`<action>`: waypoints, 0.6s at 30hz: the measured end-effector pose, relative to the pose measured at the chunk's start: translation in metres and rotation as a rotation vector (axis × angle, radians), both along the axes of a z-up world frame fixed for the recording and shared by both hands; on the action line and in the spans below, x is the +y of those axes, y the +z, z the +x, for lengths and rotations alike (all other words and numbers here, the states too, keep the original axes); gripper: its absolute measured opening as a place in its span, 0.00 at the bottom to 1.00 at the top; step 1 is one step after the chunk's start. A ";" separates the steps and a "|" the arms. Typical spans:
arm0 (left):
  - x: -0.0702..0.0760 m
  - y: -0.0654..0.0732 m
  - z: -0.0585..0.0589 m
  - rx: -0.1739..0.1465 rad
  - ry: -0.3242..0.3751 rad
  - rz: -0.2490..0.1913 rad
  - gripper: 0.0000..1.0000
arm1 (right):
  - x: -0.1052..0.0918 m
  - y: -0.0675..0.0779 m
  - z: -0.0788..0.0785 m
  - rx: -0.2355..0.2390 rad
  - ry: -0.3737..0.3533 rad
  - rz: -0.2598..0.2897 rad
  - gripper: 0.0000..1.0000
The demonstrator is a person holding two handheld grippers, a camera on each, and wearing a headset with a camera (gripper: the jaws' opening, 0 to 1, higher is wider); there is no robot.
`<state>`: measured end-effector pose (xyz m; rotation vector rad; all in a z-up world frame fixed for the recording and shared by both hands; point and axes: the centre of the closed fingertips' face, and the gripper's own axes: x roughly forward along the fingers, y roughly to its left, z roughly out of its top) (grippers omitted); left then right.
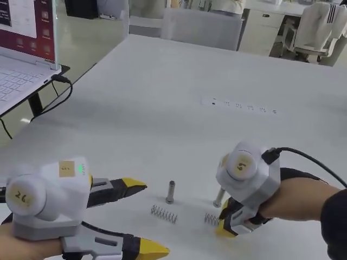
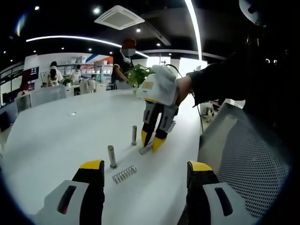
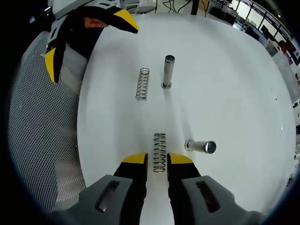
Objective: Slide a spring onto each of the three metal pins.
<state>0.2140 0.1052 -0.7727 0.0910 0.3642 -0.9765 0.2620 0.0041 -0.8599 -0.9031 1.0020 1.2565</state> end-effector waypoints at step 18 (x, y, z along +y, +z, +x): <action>-0.003 0.001 -0.003 0.007 -0.016 -0.001 0.62 | -0.002 0.009 -0.006 -0.027 0.025 -0.007 0.08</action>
